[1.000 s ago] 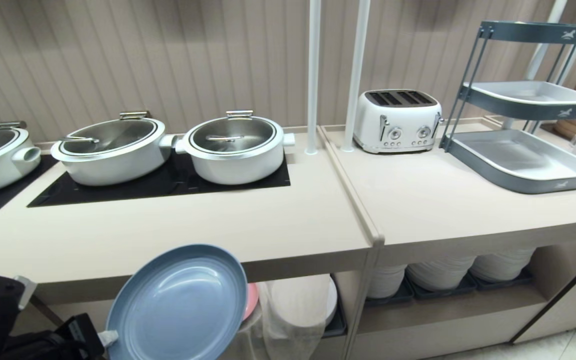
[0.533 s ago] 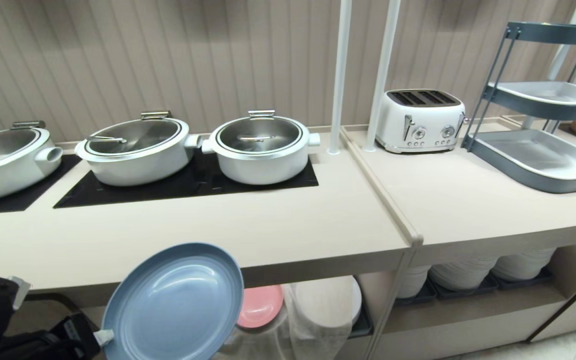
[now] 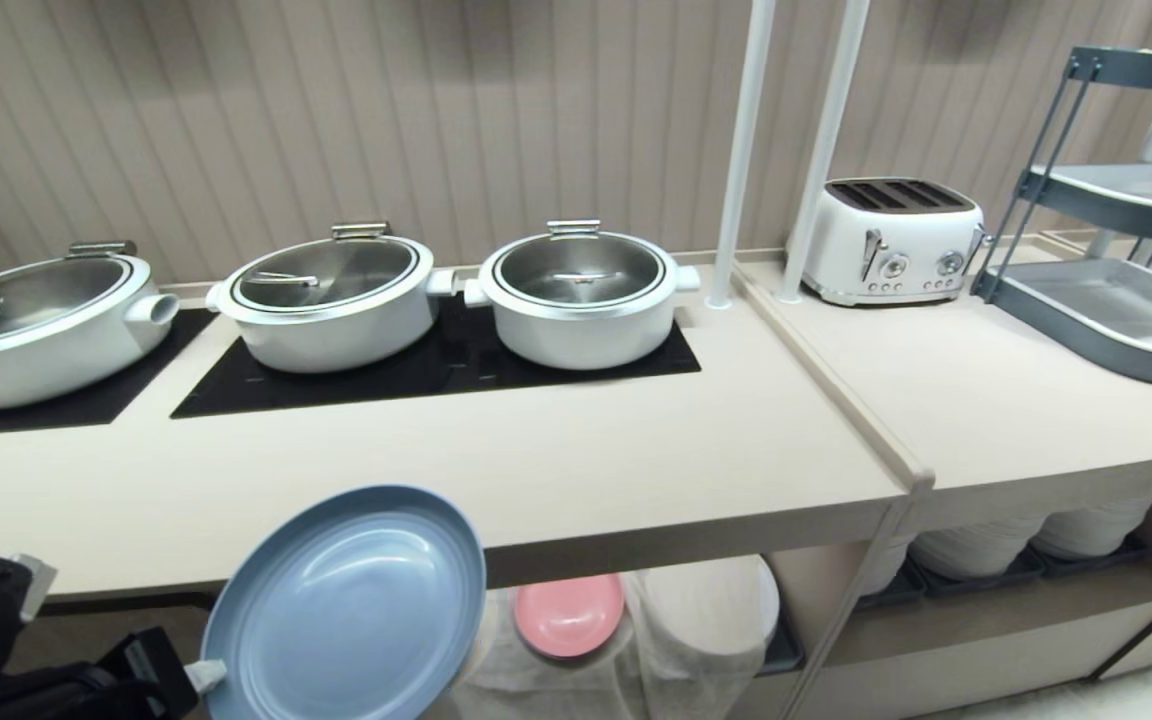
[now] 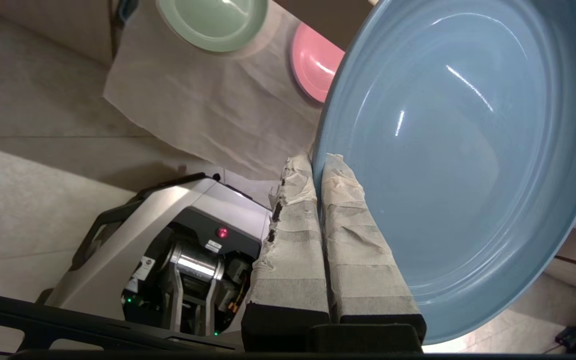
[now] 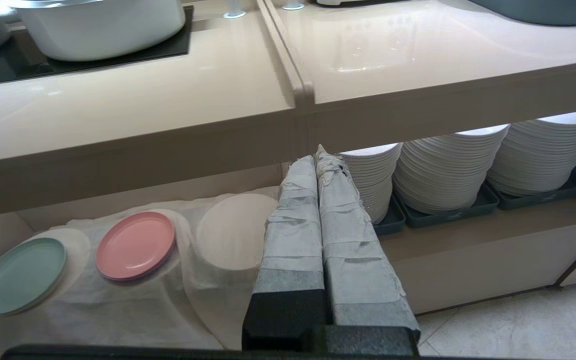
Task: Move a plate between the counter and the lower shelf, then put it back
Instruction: Put the plate
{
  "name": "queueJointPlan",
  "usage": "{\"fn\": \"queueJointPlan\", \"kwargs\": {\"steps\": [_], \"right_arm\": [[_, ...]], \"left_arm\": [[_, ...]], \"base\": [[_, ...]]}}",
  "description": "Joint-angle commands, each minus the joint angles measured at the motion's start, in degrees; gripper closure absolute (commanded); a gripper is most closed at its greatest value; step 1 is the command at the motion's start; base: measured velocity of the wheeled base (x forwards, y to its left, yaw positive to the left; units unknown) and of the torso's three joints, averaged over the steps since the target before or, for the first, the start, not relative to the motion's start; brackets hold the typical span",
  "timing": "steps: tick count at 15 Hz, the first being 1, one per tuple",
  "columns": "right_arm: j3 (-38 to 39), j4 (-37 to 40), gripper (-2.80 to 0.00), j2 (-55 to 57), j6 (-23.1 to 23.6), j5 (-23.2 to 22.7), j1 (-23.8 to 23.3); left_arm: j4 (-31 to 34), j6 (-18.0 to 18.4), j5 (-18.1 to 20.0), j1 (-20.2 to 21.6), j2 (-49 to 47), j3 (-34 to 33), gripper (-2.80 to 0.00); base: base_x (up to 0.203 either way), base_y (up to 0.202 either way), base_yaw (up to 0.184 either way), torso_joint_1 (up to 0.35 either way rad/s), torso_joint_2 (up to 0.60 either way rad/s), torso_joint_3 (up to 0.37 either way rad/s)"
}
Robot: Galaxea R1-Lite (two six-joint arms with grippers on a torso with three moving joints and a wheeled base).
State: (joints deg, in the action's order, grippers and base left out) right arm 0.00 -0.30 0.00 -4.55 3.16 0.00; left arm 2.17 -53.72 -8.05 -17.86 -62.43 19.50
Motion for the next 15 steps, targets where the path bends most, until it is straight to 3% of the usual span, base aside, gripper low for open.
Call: {"fn": "queueJointPlan", "kwargs": {"steps": [1, 15], "right_arm": [[0.0, 0.0, 0.00, 0.0, 0.0, 0.0, 0.0], [0.0, 0.0, 0.00, 0.0, 0.0, 0.0, 0.0]], "left_arm": [[0.0, -0.3, 0.0, 0.0, 0.1, 0.0, 0.00], [0.0, -0.3, 0.0, 0.1, 0.1, -0.1, 0.00]], "base": [[0.000, 0.198, -0.001, -0.002, 0.00, 0.002], [0.000, 0.197, -0.002, 0.003, 0.00, 0.002]]}}
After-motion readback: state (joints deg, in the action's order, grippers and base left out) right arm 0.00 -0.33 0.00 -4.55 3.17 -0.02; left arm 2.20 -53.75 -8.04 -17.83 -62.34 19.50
